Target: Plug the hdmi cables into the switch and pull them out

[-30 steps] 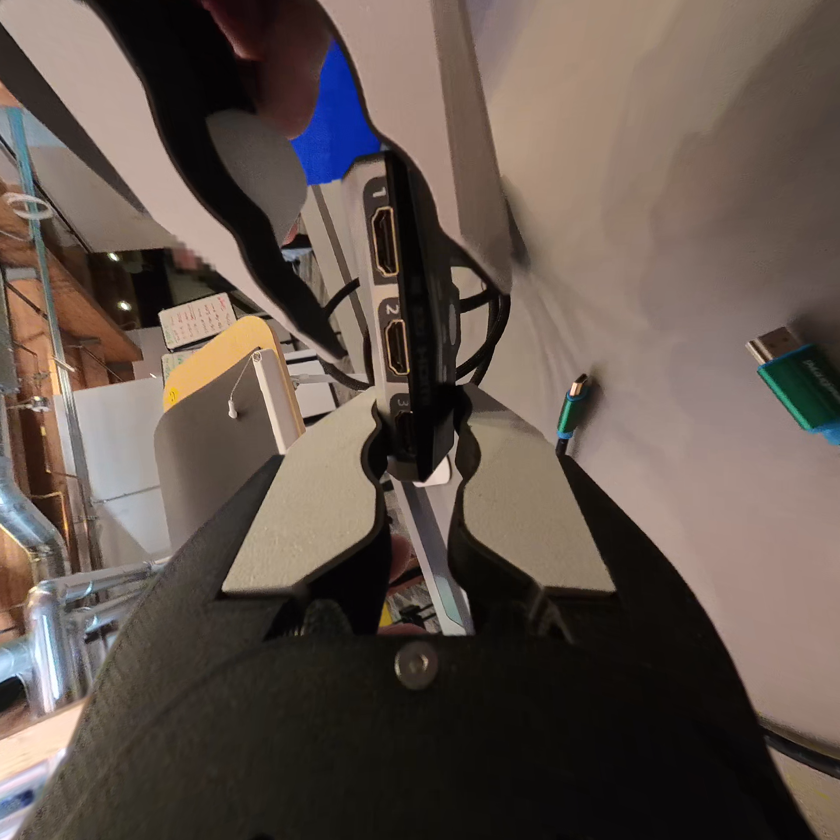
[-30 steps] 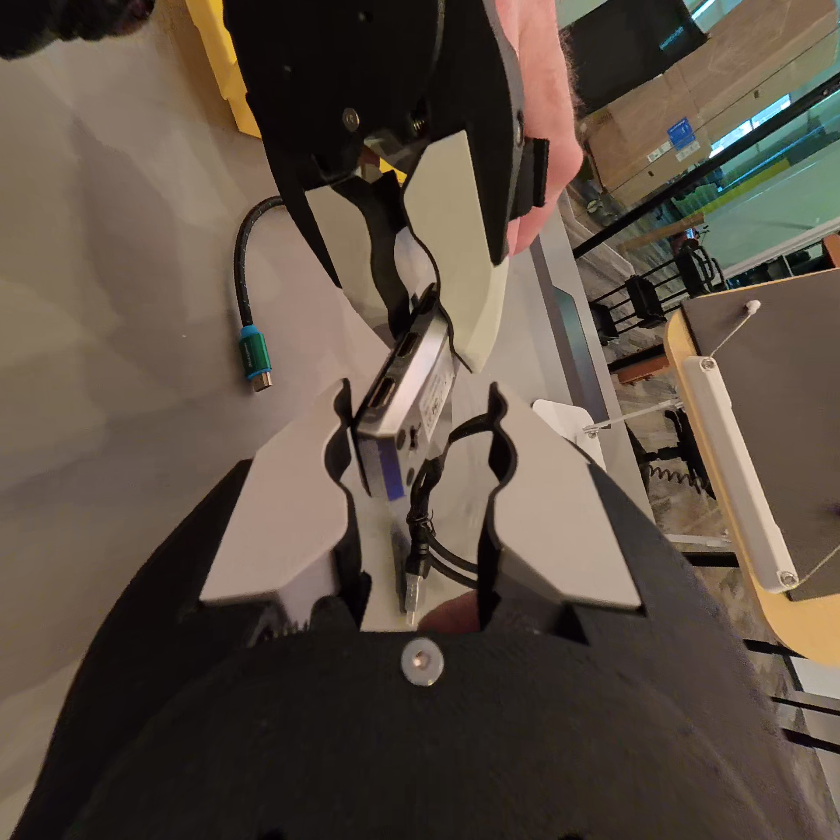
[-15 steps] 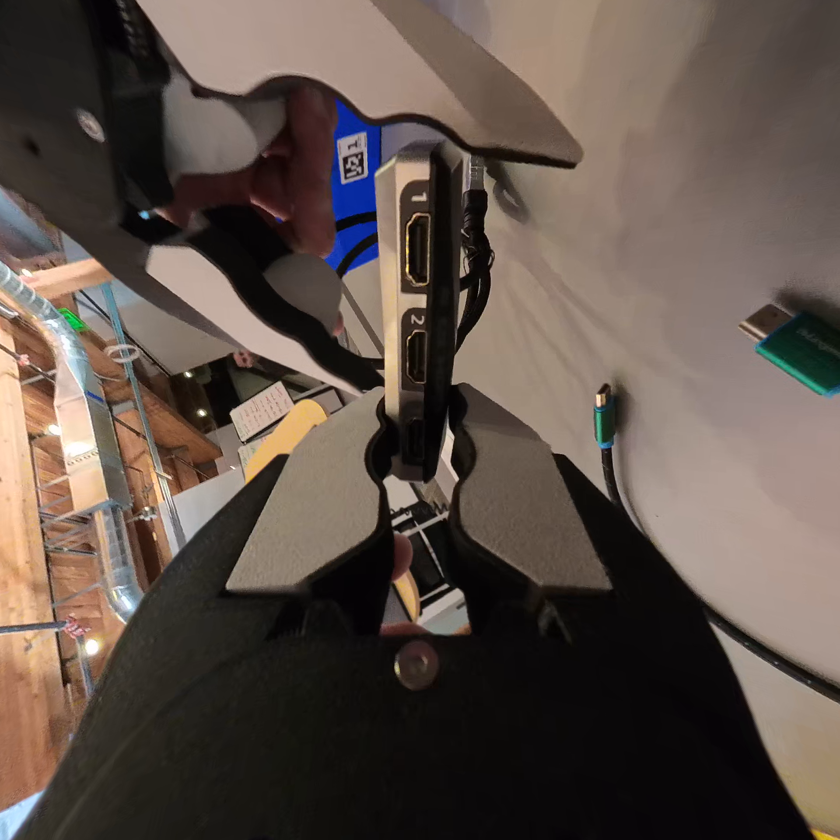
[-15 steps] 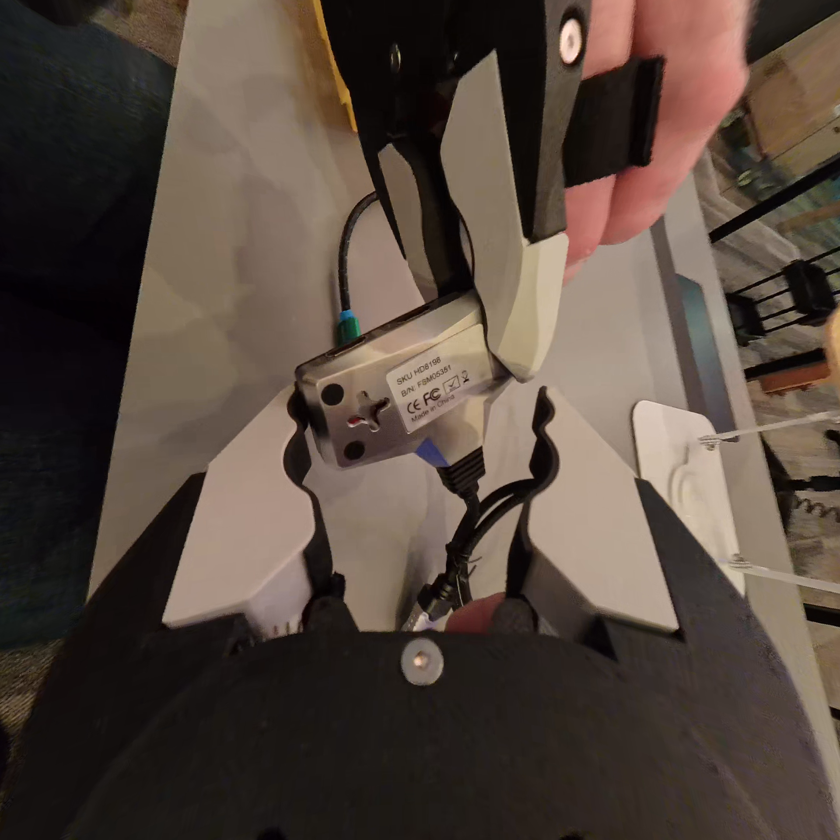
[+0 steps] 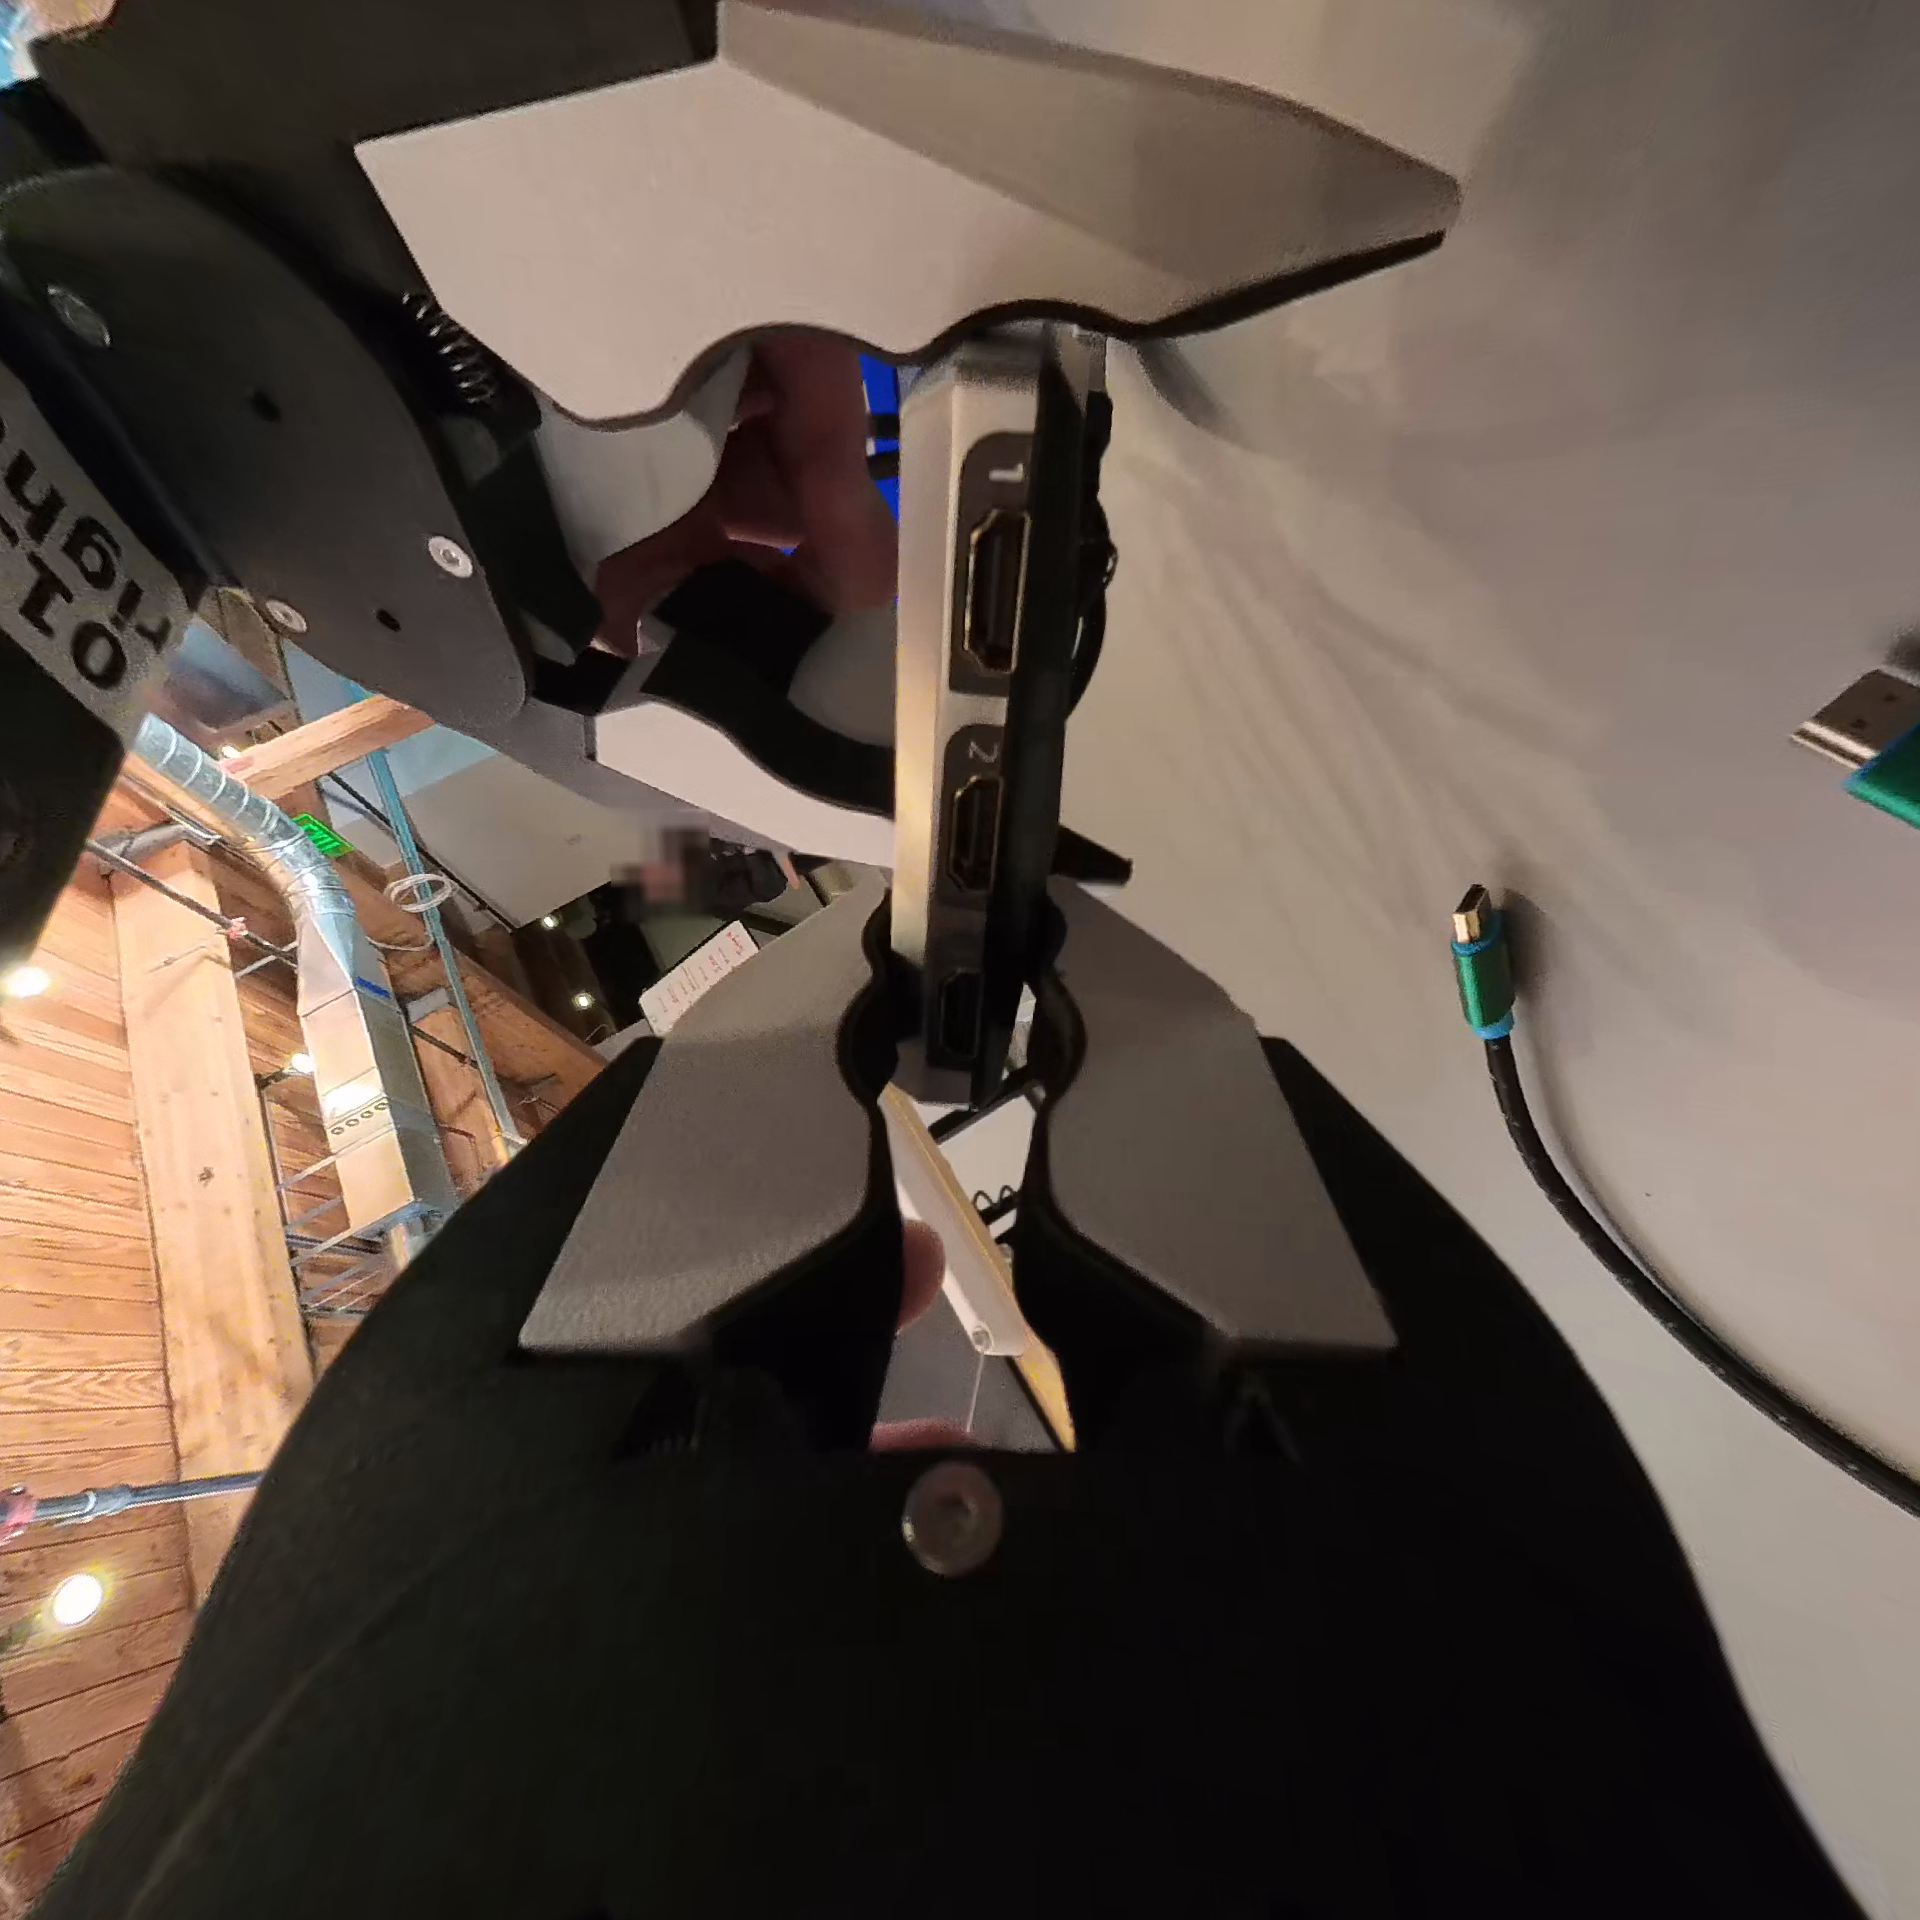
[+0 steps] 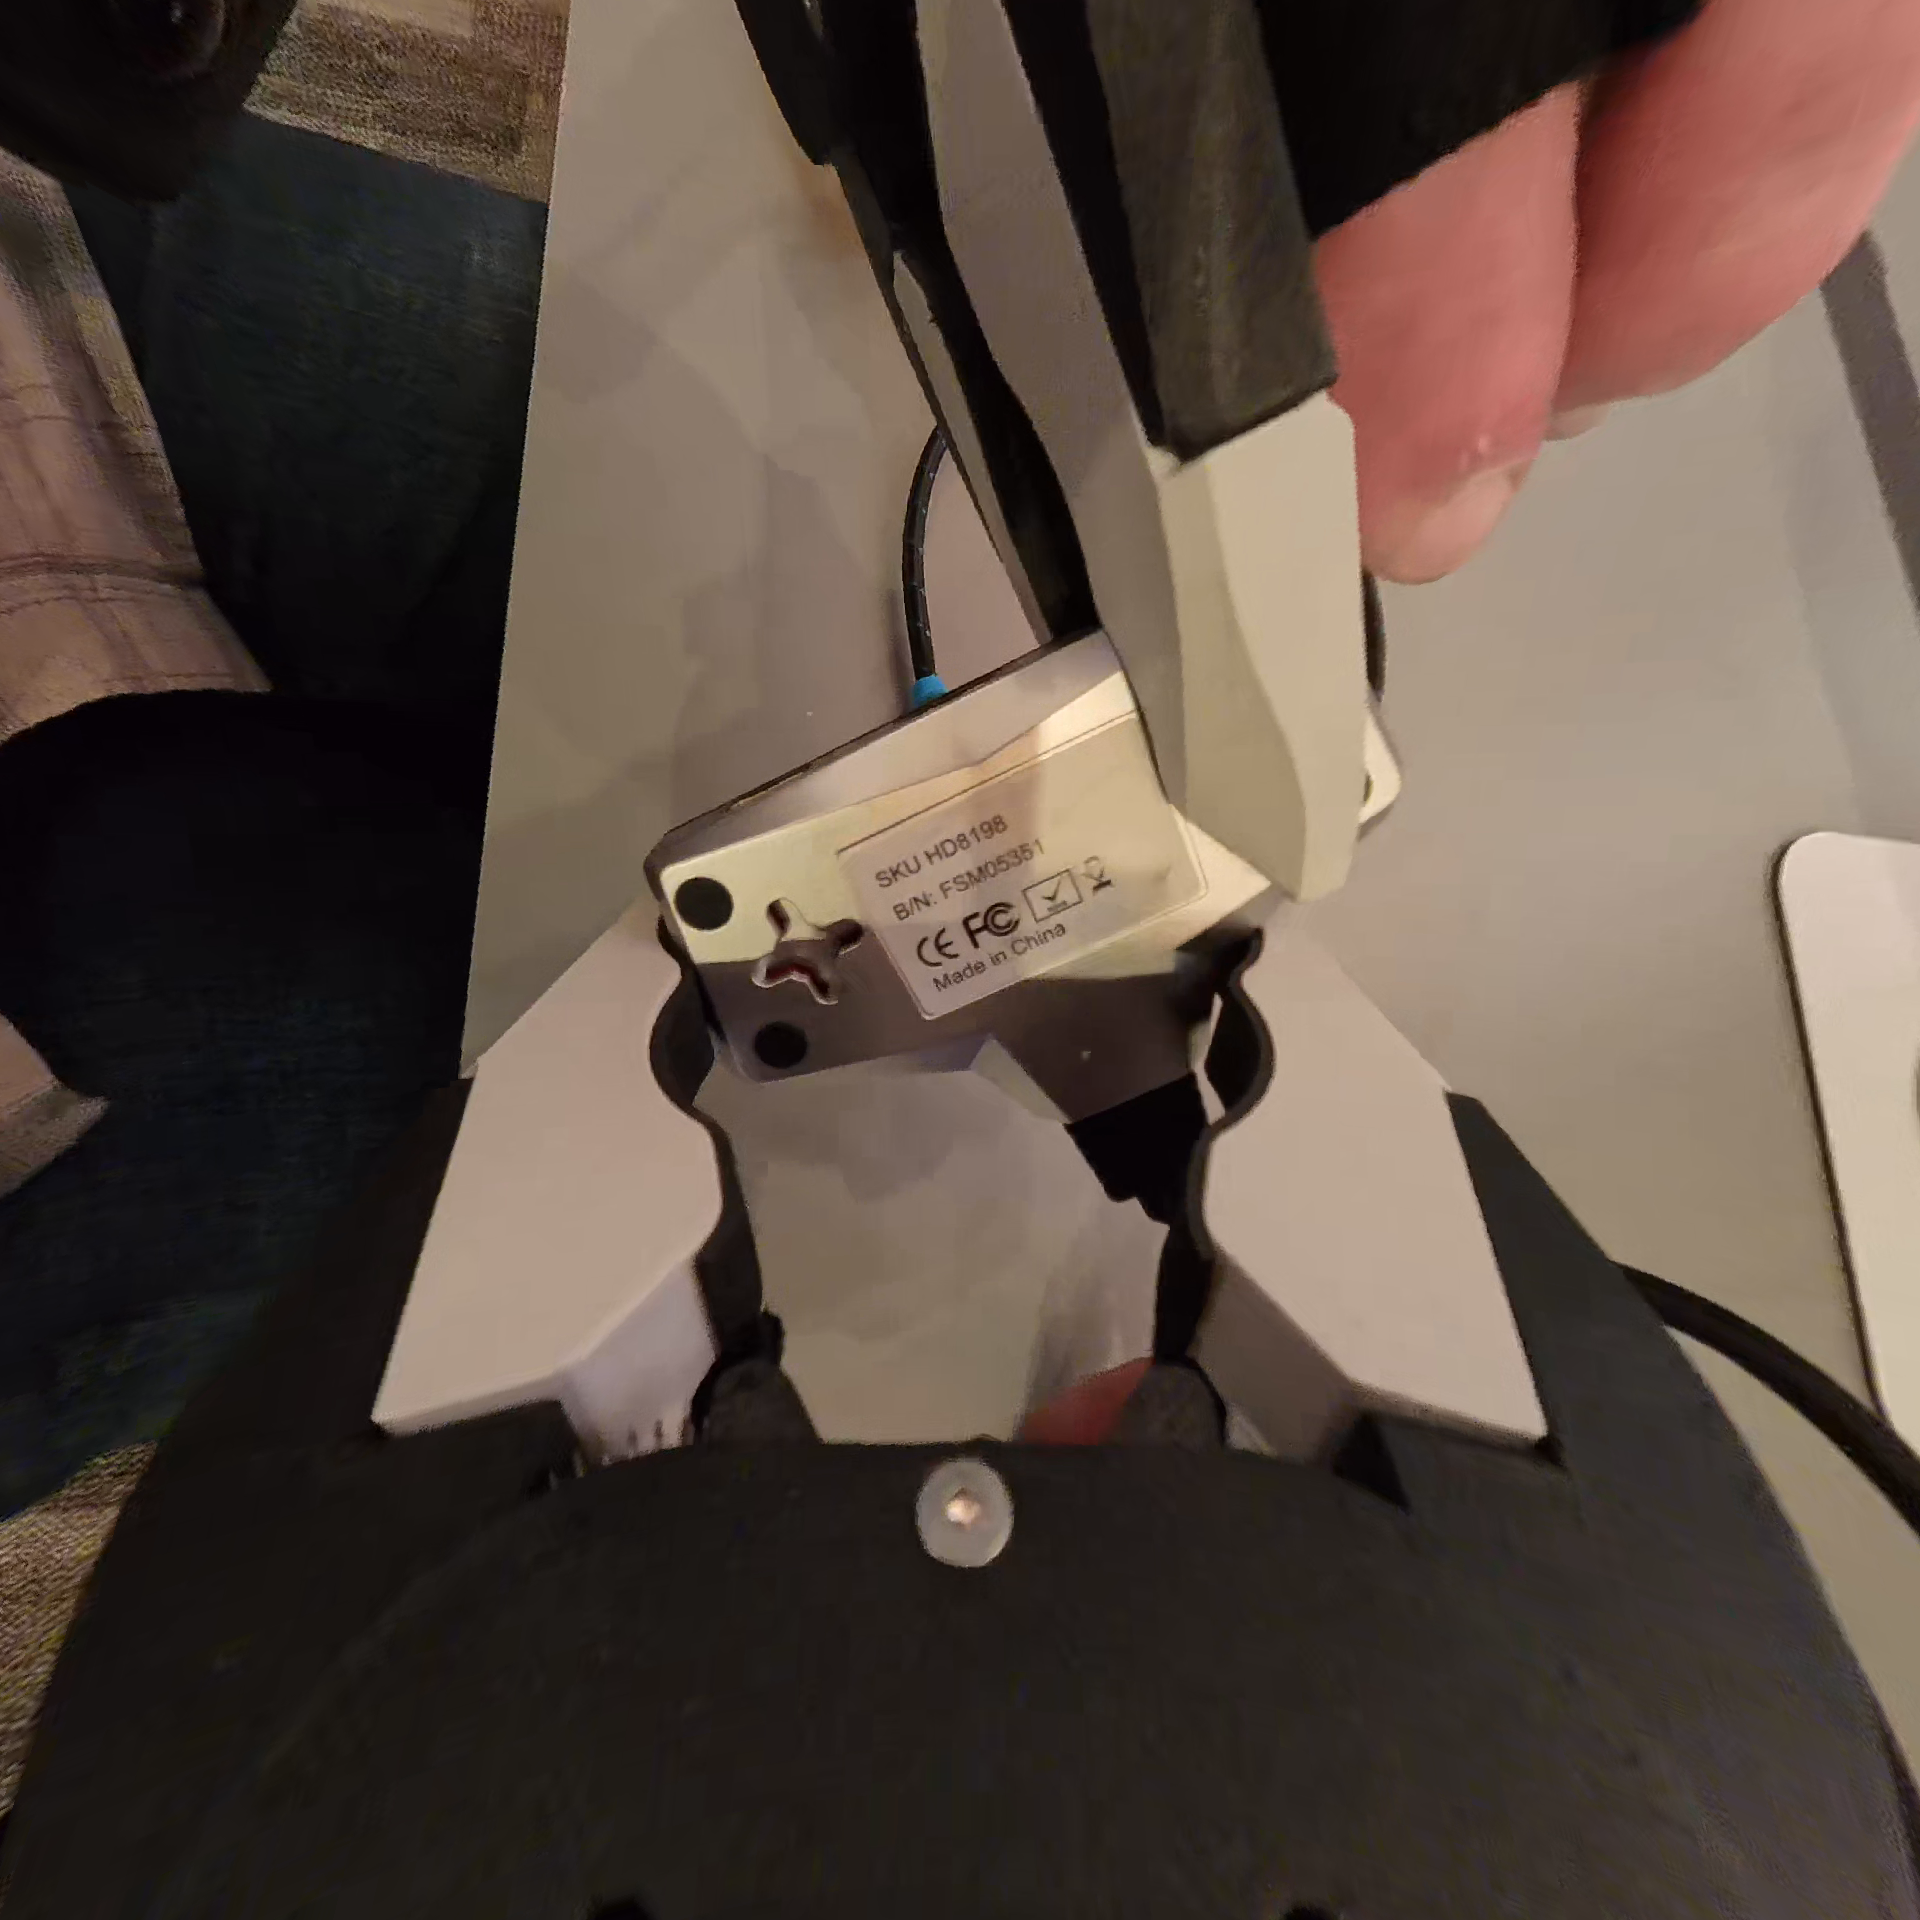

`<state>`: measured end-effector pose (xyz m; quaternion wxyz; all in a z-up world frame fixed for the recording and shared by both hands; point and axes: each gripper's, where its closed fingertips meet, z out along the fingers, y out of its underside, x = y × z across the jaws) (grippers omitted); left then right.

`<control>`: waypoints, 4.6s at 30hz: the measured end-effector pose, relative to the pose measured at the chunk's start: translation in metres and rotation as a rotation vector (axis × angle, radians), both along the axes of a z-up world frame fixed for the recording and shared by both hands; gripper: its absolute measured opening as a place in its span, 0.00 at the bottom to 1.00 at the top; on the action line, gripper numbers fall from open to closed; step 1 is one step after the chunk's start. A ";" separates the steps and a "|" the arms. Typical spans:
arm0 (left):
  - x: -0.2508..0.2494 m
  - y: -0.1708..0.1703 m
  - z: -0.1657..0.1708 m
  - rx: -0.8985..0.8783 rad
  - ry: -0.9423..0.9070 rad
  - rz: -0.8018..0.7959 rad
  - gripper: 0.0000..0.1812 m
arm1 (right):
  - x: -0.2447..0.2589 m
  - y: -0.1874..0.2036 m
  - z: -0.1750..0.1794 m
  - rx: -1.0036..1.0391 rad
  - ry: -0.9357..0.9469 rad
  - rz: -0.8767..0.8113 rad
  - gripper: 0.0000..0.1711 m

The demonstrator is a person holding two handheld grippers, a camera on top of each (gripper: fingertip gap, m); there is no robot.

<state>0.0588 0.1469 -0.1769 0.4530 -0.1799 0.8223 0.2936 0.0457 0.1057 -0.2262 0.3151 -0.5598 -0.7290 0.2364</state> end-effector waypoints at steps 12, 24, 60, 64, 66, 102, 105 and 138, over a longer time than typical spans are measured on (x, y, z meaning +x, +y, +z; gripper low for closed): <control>-0.002 0.008 -0.003 0.003 -0.014 0.033 0.12 | 0.000 0.006 -0.003 -0.035 -0.014 -0.027 0.54; -0.021 0.027 0.021 -0.032 -0.155 0.205 0.28 | 0.004 0.010 0.005 -0.079 0.048 -0.051 0.54; -0.089 0.036 -0.086 -0.372 -0.162 0.685 0.25 | 0.022 0.023 -0.001 -0.138 0.093 -0.108 0.54; -0.091 0.021 -0.085 -0.434 -0.179 0.688 0.24 | 0.023 0.025 0.000 -0.140 0.103 -0.112 0.54; -0.092 0.011 -0.083 -0.490 -0.210 0.694 0.23 | 0.024 0.026 0.000 -0.144 0.108 -0.114 0.54; -0.085 -0.038 -0.124 -0.700 -0.342 0.731 0.08 | 0.022 0.022 -0.040 -0.062 -0.115 -0.098 0.54; -0.084 -0.038 -0.118 -0.742 -0.380 0.741 0.08 | 0.019 0.016 -0.057 -0.055 -0.192 -0.078 0.54; -0.079 -0.039 -0.101 -0.857 -0.496 0.746 0.07 | 0.014 0.003 -0.087 -0.140 -0.283 -0.073 0.49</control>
